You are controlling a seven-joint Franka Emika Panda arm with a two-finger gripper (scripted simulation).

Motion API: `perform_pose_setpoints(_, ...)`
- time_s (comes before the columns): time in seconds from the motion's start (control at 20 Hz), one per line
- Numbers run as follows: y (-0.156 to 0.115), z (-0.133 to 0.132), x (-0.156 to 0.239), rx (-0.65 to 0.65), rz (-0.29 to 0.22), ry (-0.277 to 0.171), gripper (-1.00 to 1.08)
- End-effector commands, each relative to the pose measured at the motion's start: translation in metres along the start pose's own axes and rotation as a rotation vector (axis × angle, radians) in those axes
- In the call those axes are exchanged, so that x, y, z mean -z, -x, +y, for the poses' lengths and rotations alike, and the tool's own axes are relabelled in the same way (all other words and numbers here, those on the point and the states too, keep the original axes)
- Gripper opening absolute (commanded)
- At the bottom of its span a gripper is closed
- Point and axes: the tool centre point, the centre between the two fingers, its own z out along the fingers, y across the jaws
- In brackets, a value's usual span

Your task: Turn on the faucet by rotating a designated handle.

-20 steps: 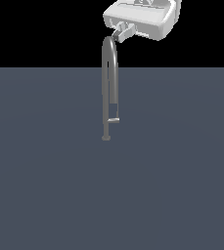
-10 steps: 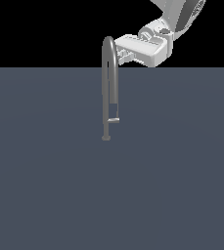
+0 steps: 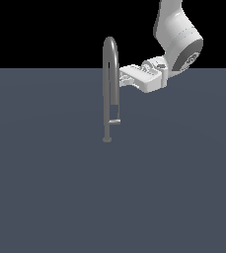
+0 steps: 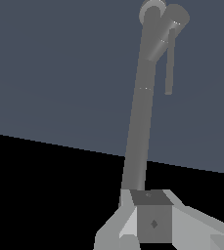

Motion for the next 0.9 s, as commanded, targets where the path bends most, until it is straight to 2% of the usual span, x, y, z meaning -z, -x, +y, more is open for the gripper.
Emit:
perform_pose_setpoints(0.0, -0.019, -0.004, -0.002, -0.039, -0.051, -0.039, -1.0)
perform_pose_setpoints(0.45, -0.071, -0.01, -0.015, -0.149, -0.186, -0.145, -1.0)
perform_pose_setpoints(0.85, -0.091, -0.012, -0.022, -0.189, -0.235, -0.184, -1.0)
